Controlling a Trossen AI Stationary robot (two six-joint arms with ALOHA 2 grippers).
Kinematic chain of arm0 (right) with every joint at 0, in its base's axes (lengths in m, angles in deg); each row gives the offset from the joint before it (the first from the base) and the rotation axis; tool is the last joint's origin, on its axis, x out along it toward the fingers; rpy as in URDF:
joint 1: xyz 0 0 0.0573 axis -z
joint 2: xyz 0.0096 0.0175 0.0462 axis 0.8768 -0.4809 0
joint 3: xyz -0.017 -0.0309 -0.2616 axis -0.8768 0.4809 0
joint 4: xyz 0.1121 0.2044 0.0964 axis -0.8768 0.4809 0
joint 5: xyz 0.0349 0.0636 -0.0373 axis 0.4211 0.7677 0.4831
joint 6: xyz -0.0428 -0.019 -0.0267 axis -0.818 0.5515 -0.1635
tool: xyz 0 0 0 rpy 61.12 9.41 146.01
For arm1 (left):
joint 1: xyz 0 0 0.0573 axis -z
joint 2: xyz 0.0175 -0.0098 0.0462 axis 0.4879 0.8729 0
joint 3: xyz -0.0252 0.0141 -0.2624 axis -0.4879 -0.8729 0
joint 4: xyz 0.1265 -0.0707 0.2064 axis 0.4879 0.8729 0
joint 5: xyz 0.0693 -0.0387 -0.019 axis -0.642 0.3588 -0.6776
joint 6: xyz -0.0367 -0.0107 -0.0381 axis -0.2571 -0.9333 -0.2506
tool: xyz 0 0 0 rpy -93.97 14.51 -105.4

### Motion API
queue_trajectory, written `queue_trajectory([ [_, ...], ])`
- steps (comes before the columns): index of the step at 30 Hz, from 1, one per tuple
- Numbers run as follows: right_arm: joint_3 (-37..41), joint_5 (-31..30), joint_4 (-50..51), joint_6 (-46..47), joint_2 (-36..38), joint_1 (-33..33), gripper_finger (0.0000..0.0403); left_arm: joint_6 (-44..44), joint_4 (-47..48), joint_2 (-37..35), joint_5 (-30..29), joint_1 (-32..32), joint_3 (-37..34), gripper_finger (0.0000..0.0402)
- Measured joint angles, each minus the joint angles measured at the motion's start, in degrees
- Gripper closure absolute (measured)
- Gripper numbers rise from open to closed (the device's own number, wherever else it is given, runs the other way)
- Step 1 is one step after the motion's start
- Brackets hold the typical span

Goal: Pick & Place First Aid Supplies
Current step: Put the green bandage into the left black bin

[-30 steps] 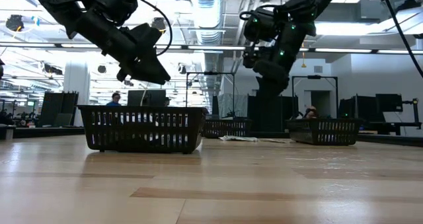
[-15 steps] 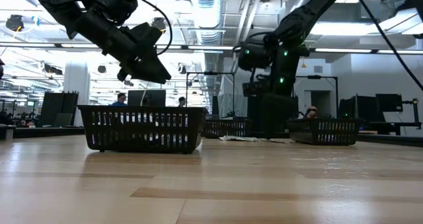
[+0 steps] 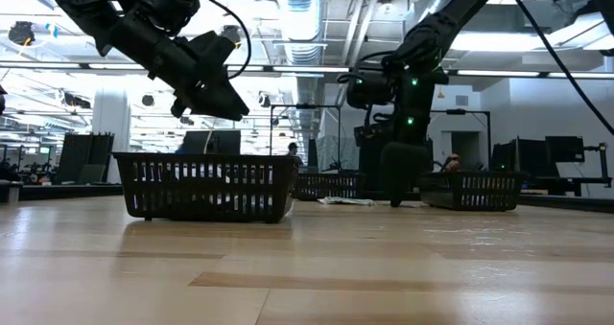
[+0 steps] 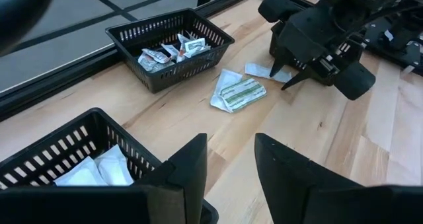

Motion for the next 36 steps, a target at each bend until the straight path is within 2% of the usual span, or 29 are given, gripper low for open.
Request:
queue_trajectory([
  [6, -0.1, 4.8, -0.2, 1.5, -0.7, 1.0, 0.0283, 0.0, 0.0, 0.0, -0.1, 0.0, 0.0, 0.0274],
  [12, -0.1, 5.4, -0.4, 1.1, -0.8, -0.2, 0.0303, 0.2, 0.0, 0.0, -0.1, 0.0, 0.0, 0.0274],
  [22, 0.0, 5.7, -0.4, 4.5, -0.9, -2.1, 0.0396, 0.2, 0.0, 0.0, -0.1, 0.0, 0.0, 0.0274],
  [32, -0.4, 6.5, 0.5, 14.8, -0.1, -2.9, 0.0401, 0.0, 0.0, 0.0, -0.1, 0.0, 0.0, 0.0274],
  [36, -1.5, 6.6, -0.6, 17.5, 2.6, -3.7, 0.0401, -2.0, 0.0, 0.0, 0.7, 0.0, 0.0, 0.0274],
])
